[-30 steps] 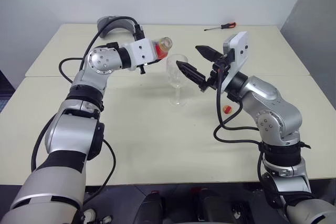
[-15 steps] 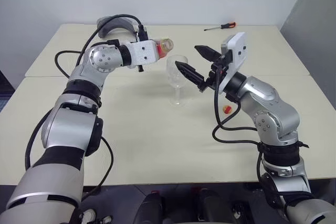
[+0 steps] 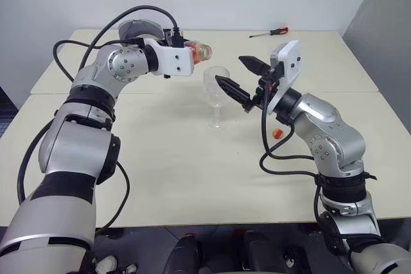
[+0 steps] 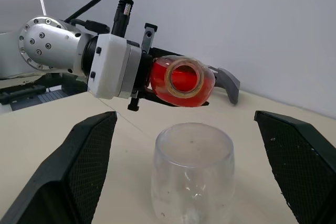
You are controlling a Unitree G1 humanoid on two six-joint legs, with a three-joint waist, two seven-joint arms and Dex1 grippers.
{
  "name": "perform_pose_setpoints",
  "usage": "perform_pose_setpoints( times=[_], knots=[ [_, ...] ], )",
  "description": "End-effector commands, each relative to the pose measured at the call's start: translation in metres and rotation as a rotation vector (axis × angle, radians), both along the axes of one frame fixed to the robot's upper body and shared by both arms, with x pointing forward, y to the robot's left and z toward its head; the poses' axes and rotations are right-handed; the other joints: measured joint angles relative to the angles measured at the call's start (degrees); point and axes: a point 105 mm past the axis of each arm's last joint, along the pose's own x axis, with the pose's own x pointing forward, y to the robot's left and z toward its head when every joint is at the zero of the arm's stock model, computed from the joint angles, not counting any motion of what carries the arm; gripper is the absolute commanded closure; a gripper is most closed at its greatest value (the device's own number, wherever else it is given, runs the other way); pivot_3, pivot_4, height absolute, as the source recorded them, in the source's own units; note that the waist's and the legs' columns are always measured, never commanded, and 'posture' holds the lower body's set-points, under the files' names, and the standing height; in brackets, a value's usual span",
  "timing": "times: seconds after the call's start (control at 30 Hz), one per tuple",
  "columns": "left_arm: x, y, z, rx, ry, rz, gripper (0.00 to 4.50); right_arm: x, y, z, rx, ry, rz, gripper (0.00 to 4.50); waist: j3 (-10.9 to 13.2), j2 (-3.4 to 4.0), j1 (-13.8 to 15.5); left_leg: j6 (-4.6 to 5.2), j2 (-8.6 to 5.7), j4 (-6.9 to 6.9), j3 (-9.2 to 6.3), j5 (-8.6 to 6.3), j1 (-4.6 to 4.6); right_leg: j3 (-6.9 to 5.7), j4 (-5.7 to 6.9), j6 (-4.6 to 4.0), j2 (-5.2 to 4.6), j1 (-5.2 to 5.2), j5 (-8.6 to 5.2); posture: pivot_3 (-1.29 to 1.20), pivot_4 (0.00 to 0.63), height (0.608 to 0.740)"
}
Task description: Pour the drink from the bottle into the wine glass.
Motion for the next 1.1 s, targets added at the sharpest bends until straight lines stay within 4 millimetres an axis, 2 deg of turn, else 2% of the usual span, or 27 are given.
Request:
perform_pose_setpoints(
  times=[0.03, 0.3, 0.77, 1.1],
  knots=[
    [-0.003, 0.000, 0.029, -0.001, -0.100, -0.006, 3.26, -0.006, 0.002, 0.015, 0.007, -0.070, 0.014, 0.00, 0.00, 0.00, 0.00, 0.00, 0.00, 0.00, 0.00, 0.00, 0.00, 0.00, 0.01, 0.00, 0.00, -0.01, 0.00, 0.00, 0.150, 0.740],
    [-0.002, 0.000, 0.034, 0.028, -0.132, 0.005, 3.26, -0.007, 0.000, 0.013, -0.004, -0.072, 0.017, 0.00, 0.00, 0.00, -0.01, 0.00, 0.00, 0.01, 0.00, 0.00, -0.01, -0.01, 0.02, 0.00, 0.00, -0.01, 0.00, 0.00, 0.150, 0.740],
    [-0.001, 0.004, 0.045, 0.071, -0.180, 0.030, 3.26, -0.011, -0.017, -0.014, -0.067, -0.021, -0.003, 0.00, 0.00, 0.00, 0.01, 0.00, 0.00, 0.02, 0.06, 0.00, -0.02, 0.00, 0.05, 0.00, 0.00, -0.05, 0.00, 0.00, 0.150, 0.740],
    [-0.002, 0.002, 0.052, 0.145, -0.248, 0.021, 3.26, -0.017, -0.021, -0.019, -0.080, -0.017, -0.011, 0.00, 0.00, -0.01, 0.02, -0.01, -0.01, 0.04, 0.10, 0.00, -0.03, 0.03, 0.12, 0.00, 0.00, -0.09, 0.00, 0.00, 0.150, 0.740]
  ],
)
